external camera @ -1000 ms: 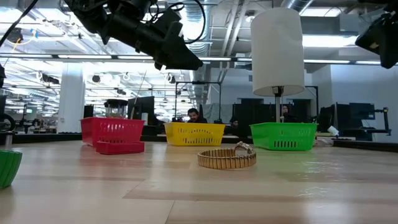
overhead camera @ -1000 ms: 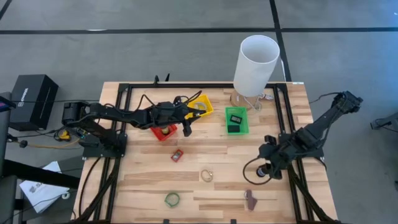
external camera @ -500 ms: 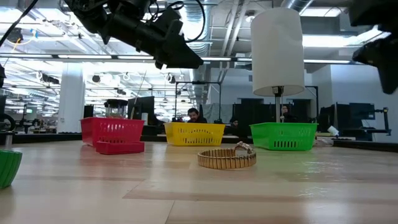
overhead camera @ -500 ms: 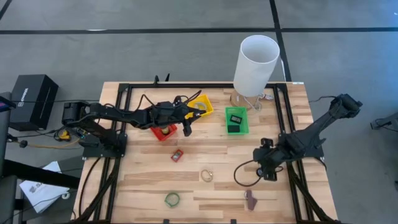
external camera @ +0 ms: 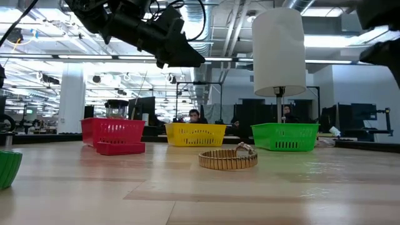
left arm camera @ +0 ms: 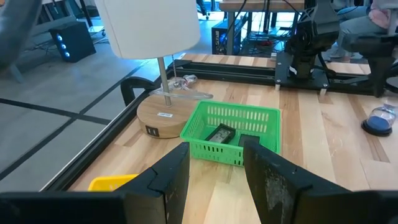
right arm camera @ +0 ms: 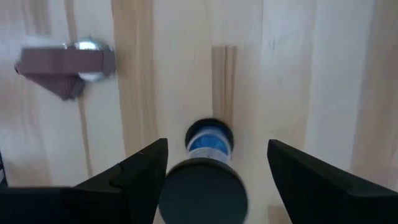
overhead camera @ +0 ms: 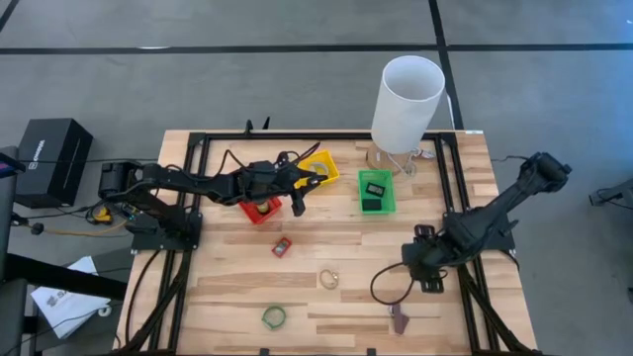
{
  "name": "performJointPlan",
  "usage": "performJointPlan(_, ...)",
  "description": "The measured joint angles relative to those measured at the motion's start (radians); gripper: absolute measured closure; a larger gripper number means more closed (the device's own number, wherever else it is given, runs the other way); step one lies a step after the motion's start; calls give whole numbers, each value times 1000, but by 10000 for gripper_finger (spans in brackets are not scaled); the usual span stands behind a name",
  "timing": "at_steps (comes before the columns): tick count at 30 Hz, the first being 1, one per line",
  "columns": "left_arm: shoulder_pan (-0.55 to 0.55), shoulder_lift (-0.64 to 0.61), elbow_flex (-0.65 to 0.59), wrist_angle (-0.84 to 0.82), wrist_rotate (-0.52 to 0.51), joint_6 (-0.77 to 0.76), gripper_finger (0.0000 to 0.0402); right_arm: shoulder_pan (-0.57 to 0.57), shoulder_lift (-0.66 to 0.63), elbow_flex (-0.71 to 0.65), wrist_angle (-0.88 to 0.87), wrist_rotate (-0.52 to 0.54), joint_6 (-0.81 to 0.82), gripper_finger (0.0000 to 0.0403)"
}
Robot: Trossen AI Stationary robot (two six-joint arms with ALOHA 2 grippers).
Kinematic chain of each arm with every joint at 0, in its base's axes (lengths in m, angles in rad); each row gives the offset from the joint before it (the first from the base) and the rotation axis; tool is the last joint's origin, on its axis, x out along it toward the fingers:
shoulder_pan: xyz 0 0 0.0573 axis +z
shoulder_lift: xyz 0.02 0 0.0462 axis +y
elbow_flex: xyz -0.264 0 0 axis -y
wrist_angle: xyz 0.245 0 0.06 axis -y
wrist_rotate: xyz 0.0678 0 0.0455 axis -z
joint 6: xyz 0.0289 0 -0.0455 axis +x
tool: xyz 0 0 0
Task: Pick & Place Office items
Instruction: Put the blue hourglass into the red basket
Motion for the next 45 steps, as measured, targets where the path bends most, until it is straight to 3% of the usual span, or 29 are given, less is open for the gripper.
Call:
performJointPlan(21, 0, 0, 0, 8, -3, 2, 257, 0, 61, 0, -57, -135, 46, 138)
performJointPlan(31, 0, 0, 0, 13, 0, 2, 257, -1, 61, -1, -56, -177, 46, 204)
performJointPlan(38, 0, 0, 0, 30, 1, 0, 257, -2, 61, -1, -31, -175, 37, 193)
performJointPlan(45, -8, 0, 1, 73, 93, -30, 257, -27, 61, -1, 41, -157, -7, 204)
